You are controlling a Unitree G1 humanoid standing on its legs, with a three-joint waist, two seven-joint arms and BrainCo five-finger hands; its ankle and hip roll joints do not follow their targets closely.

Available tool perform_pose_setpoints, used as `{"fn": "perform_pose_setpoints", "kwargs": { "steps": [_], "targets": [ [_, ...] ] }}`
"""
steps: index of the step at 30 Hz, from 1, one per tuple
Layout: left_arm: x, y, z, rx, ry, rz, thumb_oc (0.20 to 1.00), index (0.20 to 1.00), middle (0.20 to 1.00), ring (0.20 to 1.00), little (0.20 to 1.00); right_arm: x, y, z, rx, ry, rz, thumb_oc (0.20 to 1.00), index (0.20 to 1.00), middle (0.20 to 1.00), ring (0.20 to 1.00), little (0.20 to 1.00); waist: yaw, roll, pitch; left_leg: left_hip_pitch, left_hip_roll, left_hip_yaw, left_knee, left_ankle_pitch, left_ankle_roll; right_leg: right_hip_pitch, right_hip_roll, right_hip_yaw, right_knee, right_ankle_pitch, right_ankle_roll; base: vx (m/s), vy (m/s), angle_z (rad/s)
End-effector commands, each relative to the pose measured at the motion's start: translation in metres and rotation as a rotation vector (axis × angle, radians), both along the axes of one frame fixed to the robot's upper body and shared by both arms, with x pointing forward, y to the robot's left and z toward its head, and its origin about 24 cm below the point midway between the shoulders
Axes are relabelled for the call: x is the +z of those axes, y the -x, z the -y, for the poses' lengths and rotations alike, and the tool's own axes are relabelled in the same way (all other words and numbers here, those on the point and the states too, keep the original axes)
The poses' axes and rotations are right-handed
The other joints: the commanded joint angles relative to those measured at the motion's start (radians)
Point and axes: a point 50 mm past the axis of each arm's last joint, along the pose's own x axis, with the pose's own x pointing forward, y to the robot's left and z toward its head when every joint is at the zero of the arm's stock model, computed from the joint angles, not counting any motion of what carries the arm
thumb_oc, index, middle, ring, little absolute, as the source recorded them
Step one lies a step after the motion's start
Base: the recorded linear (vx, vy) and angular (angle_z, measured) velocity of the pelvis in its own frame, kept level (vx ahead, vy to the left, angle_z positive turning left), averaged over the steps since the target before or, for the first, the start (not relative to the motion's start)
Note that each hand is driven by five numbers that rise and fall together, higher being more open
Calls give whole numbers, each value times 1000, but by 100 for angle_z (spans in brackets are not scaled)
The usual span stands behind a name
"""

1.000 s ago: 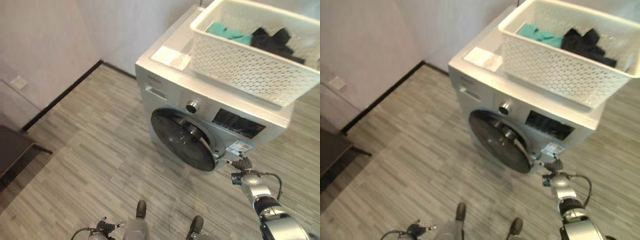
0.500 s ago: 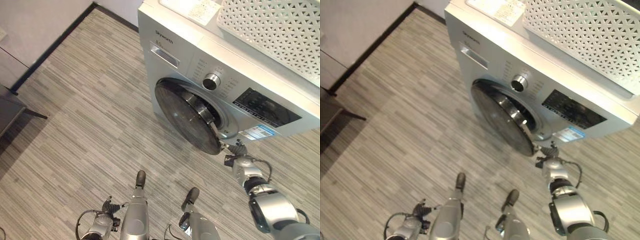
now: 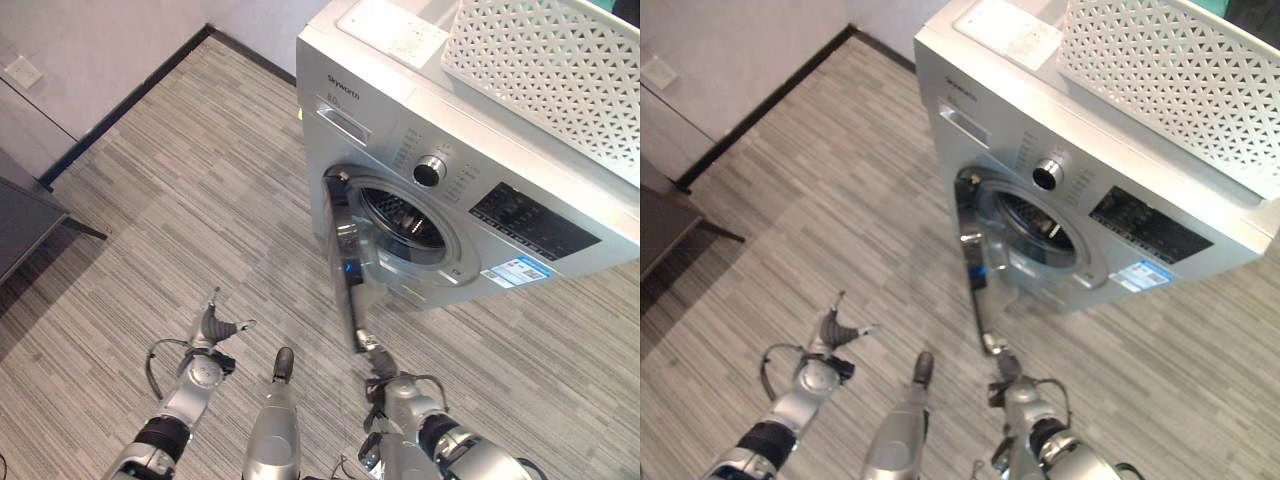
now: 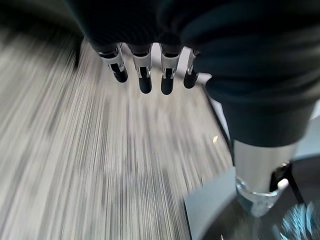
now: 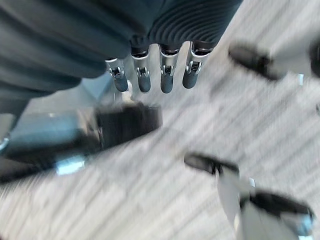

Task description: Grab the laundry basket,head to the washer,open it,put in the laundry and shut it.

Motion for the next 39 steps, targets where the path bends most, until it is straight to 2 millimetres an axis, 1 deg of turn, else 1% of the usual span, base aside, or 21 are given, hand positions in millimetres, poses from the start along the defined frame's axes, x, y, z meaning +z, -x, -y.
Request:
{"fn": "perform_pose_setpoints", "kwargs": {
  "steps": [1, 4, 6, 7, 8, 9, 11, 12, 14, 15, 17, 18, 20, 22, 25, 28, 30, 34, 35, 36, 39],
  "targets": [
    [32, 0, -18, -81, -410, 132, 1000, 1000, 1000, 1000, 1000, 6, -8, -5, 33, 19, 46, 1000, 1000, 1000, 1000, 1000, 23, -23, -41, 24, -10, 43, -24, -78, 30, -35, -58, 43, 1, -40, 33, 24, 34, 2],
    [51, -1, -25, -105, -529, 185, 1000, 1000, 1000, 1000, 1000, 1, -3, 7, 52, 69, 40, 1000, 1000, 1000, 1000, 1000, 15, -19, -48, 37, -11, 55, -24, -85, 30, -29, -61, 49, 1, -41, 35, 3, 43, -6],
    [113, -6, -17, -199, -605, 439, 1000, 1000, 1000, 1000, 1000, -13, 12, 41, 34, 170, -24, 1000, 1000, 1000, 1000, 1000, -2, -12, -69, 55, -14, 62, -24, -97, 30, -17, -67, 50, 2, -43, 39, 62, 27, -13],
    [113, -6, -18, -199, -605, 439, 1000, 1000, 1000, 1000, 1000, -13, 12, 41, 35, 170, -24, 1000, 1000, 1000, 1000, 1000, -2, -13, -68, 55, -14, 62, -24, -98, 30, -16, -67, 50, 2, -43, 39, 53, 21, -6],
    [145, -10, 0, -272, -560, 588, 1000, 1000, 1000, 1000, 1000, -20, 21, 57, 23, 215, -57, 1000, 1000, 1000, 1000, 1000, -16, -13, -76, 60, -16, 64, -24, -100, 30, -14, -68, 52, 2, -44, 40, 0, 0, 0],
    [146, -10, 0, -273, -559, 587, 1000, 1000, 1000, 1000, 1000, -20, 21, 57, 23, 216, -57, 1000, 1000, 1000, 1000, 1000, -16, -12, -75, 61, -16, 64, -24, -100, 30, -13, -68, 51, 3, -45, 40, 0, 0, 0],
    [171, -10, 31, -418, -305, 699, 1000, 1000, 1000, 1000, 1000, -27, 32, 78, -19, 272, -116, 1000, 1000, 1000, 1000, 1000, -32, -9, -79, 64, -18, 61, -24, -101, 34, -11, -68, 52, 2, -44, 41, 0, 0, 0],
    [177, -11, 54, -557, 4, 701, 1000, 1000, 1000, 1000, 1000, -32, 43, 94, -56, 299, -177, 1000, 1000, 1000, 1000, 1000, -50, -9, -85, 68, -20, 61, -24, -103, 39, -6, -68, 53, 1, -45, 41, 0, 0, 0],
    [178, -11, 55, -560, 7, 700, 1000, 1000, 1000, 1000, 1000, -32, 43, 95, -57, 299, -176, 1000, 1000, 1000, 1000, 1000, -48, -8, -84, 69, -19, 62, -24, -103, 38, -6, -68, 53, 1, -45, 41, 20, 7, -3],
    [168, -20, 87, -699, 275, 614, 1000, 1000, 1000, 1000, 1000, -37, 55, 107, -87, 308, -231, 1000, 1000, 1000, 1000, 1000, -77, -11, -92, 78, -18, 71, -24, -109, 43, -1, -67, 57, 1, -45, 41, 40, 15, -8],
    [166, -25, 100, -737, 247, 601, 1000, 1000, 1000, 1000, 1000, -37, 55, 109, -93, 313, -230, 1000, 1000, 1000, 1000, 1000, -84, -14, -91, 79, -16, 72, -24, -109, 43, -2, -66, 59, 1, -45, 41, 23, 3, -3],
    [150, -41, 128, -820, 230, 471, 1000, 1000, 1000, 1000, 1000, -35, 53, 112, -79, 325, -224, 1000, 1000, 1000, 1000, 1000, -114, -26, -89, 79, -14, 78, -24, -108, 43, -8, -62, 69, 1, -44, 42, 0, 0, 0],
    [150, -42, 129, -822, 231, 472, 1000, 1000, 1000, 1000, 1000, -35, 53, 112, -82, 325, -223, 1000, 1000, 1000, 1000, 1000, -111, -26, -87, 79, -14, 78, -24, -109, 43, -8, -62, 70, 1, -44, 42, 0, 0, 0],
    [105, -60, 150, -790, 538, 196, 1000, 1000, 1000, 1000, 1000, -32, 48, 116, -66, 353, -222, 1000, 1000, 1000, 1000, 1000, -148, -34, -80, 72, -14, 82, -24, -101, 45, -22, -59, 81, 1, -37, 42, -26, 2, -20],
    [71, -76, 157, -710, 546, 18, 1000, 1000, 1000, 1000, 1000, -23, 31, 113, -62, 337, -165, 1000, 1000, 1000, 1000, 1000, -181, -50, -61, 49, -13, 93, -24, -91, 46, -63, -53, 106, 1, -25, 42, -74, 14, -19],
    [59, -99, 144, -614, 356, -87, 1000, 1000, 1000, 1000, 1000, -9, 6, 99, -29, 309, -70, 1000, 1000, 1000, 1000, 1000, -213, -78, -30, -1, -8, 103, -24, -67, 44, -127, -46, 131, 7, -6, 44, -148, 1, -28],
    [68, -118, 106, -530, 10, -129, 1000, 1000, 1000, 1000, 1000, 1, -6, 92, -49, 239, 17, 1000, 1000, 1000, 1000, 1000, -236, -108, -7, -33, 1, 116, -24, -52, 41, -164, -43, 140, 7, 9, 51, -66, 7, -9],
    [75, -128, 78, -407, -103, -156, 1000, 1000, 1000, 1000, 1000, 4, -8, 92, -75, 206, 49, 1000, 1000, 1000, 1000, 1000, -252, -132, 3, -50, 7, 118, -24, -44, 36, -181, -39, 144, 6, 16, 52, -11, -16, -14],
    [97, -137, 44, -299, -234, -154, 1000, 1000, 1000, 1000, 1000, 1, 0, 100, -91, 216, 50, 1000, 1000, 1000, 1000, 1000, -271, -161, 19, -73, 16, 113, -24, -36, 32, -204, -33, 149, 3, 24, 55, 0, 0, 0],
    [97, -137, 44, -299, -234, -154, 1000, 1000, 1000, 1000, 1000, 1, -1, 100, -91, 216, 50, 1000, 1000, 1000, 1000, 1000, -271, -161, 19, -74, 16, 113, -24, -36, 32, -204, -33, 149, 3, 24, 55, -16, -33, -3],
    [127, -143, 13, -202, -365, -123, 1000, 1000, 1000, 1000, 1000, -1, 7, 107, -108, 225, 50, 1000, 1000, 1000, 1000, 1000, -286, -189, 32, -97, 24, 108, -24, -28, 26, -221, -30, 146, 1, 33, 55, -15, -37, 2]
  ]
}}
